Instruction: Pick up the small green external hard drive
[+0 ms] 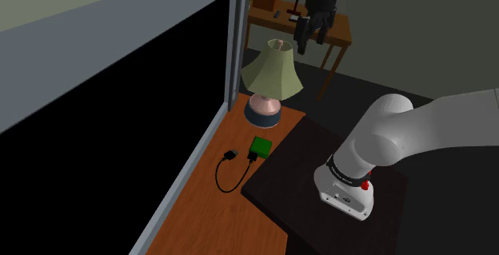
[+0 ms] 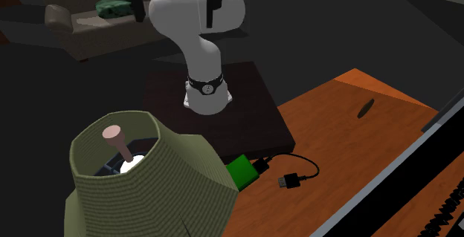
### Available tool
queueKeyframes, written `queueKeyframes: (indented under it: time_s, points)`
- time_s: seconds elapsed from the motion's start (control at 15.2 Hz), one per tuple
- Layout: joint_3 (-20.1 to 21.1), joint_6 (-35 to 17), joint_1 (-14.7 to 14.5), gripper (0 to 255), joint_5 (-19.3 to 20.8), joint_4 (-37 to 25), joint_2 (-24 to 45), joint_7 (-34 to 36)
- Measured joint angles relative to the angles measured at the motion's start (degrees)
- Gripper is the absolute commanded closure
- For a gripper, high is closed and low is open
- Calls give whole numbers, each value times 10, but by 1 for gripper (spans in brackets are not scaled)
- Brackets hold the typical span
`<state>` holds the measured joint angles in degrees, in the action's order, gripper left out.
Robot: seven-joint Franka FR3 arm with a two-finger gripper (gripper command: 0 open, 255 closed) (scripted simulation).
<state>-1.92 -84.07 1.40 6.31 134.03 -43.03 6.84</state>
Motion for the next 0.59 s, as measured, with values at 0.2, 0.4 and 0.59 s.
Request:
queueKeyframes:
  time_s: [0.2, 0.4, 0.59]
  points:
    - [2, -20, -1, 0, -10, 20, 2, 11]
    - [5, -67, -4, 0, -30, 72, -1, 31]
    - [7, -123, -8, 0, -51, 110, 18, 48]
